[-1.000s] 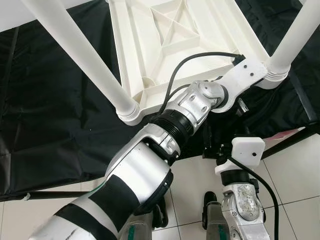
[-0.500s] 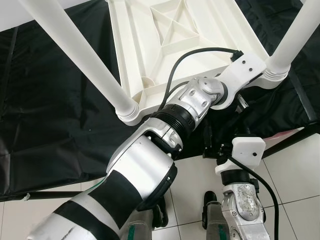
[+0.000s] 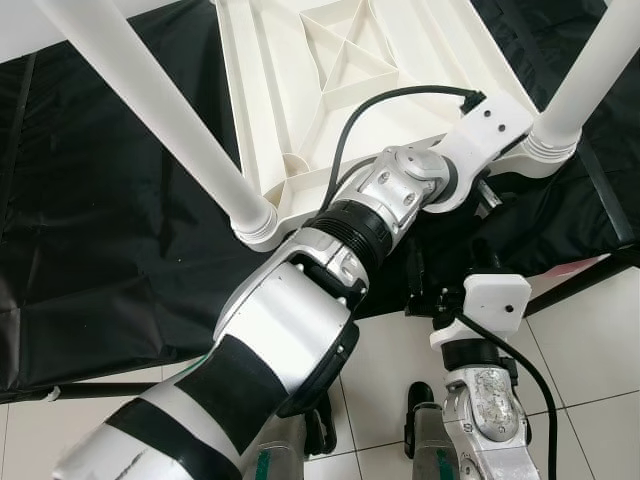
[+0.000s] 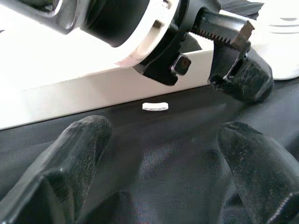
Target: Building children table
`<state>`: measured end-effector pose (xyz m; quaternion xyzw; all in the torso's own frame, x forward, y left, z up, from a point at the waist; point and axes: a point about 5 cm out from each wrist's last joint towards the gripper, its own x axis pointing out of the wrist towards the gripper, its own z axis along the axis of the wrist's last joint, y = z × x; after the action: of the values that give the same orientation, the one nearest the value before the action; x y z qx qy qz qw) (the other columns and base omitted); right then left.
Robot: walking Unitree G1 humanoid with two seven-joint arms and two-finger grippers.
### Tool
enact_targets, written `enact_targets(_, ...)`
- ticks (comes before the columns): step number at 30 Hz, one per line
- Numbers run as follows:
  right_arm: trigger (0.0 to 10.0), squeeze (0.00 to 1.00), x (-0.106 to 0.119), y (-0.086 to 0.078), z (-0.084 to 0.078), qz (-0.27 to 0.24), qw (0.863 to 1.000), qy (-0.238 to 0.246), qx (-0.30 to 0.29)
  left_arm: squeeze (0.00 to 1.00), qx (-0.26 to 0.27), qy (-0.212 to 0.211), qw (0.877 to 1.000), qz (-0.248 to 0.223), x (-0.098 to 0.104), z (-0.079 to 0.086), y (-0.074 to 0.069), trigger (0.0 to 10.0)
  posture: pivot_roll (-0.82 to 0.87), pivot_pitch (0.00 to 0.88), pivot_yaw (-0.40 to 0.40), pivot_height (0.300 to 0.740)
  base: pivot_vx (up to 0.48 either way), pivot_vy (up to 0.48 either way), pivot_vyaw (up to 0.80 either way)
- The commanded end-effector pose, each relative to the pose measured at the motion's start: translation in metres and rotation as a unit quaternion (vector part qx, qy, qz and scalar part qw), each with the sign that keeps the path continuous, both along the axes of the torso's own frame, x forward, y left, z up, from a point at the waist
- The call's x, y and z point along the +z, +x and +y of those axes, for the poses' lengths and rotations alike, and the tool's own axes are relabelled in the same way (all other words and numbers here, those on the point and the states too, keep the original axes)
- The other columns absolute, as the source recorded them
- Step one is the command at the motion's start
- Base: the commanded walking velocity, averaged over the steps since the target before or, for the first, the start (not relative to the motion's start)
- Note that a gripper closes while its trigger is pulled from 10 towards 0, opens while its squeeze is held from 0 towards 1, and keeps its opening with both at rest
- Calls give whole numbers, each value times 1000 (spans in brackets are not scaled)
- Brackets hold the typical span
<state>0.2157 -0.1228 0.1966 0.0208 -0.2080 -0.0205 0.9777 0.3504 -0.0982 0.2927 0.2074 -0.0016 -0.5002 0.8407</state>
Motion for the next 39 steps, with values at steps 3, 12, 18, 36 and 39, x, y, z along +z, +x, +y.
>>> enact_targets(3,10000,0,-4,-3,7,9,1000,12,6,0,86,-37,996,-15,-1,-3,3,1765,-214,340,253,740,0,0,0)
enact_targets(12,10000,0,-5,-5,6,10,1000,11,4,0,73,-46,996,-5,-3,-6,0,0,-229,338,258,740,0,0,0)
enact_targets(18,10000,0,-5,-6,6,10,1000,10,2,0,67,-48,997,-3,-4,-8,-1,0,-232,339,259,740,0,0,0)
enact_targets(36,10000,0,-5,-7,5,12,1000,11,-1,0,30,-46,998,-6,-5,-14,-6,10000,-222,352,259,740,0,0,0)
enact_targets(39,10000,0,-5,-7,5,13,1000,11,-2,0,23,-48,999,-5,-4,-15,-8,10000,-222,356,260,740,0,0,0)
